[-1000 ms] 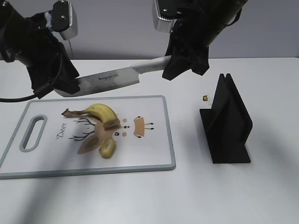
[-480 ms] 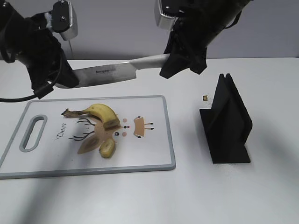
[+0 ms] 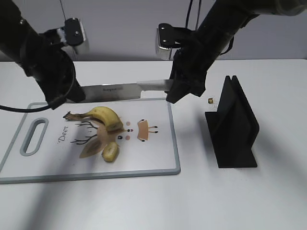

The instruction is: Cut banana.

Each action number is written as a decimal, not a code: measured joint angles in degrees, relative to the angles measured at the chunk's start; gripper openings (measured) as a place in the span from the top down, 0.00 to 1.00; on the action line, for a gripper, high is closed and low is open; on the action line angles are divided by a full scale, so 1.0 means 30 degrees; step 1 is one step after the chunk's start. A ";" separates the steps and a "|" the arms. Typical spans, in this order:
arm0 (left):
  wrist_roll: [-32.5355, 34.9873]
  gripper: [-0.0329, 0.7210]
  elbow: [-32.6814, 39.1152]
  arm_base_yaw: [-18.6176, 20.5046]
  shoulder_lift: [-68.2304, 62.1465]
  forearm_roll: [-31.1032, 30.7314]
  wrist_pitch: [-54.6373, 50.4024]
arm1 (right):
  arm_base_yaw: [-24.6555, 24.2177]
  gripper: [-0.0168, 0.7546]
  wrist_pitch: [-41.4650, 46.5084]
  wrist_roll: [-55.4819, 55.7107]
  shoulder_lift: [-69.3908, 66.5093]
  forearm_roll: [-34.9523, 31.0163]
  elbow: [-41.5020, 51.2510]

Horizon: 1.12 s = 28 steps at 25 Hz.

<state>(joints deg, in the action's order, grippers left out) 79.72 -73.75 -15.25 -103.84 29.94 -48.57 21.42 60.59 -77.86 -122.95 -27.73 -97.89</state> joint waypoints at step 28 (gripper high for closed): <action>-0.2260 0.92 -0.0056 -0.0404 -0.3298 0.0096 0.1265 | 0.0017 0.74 -0.0301 0.0757 -0.2865 0.1784 -0.1724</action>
<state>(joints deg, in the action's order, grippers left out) 72.94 -73.91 -16.46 -113.73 30.22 -44.78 21.47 59.68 -75.59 -131.54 -22.38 -103.06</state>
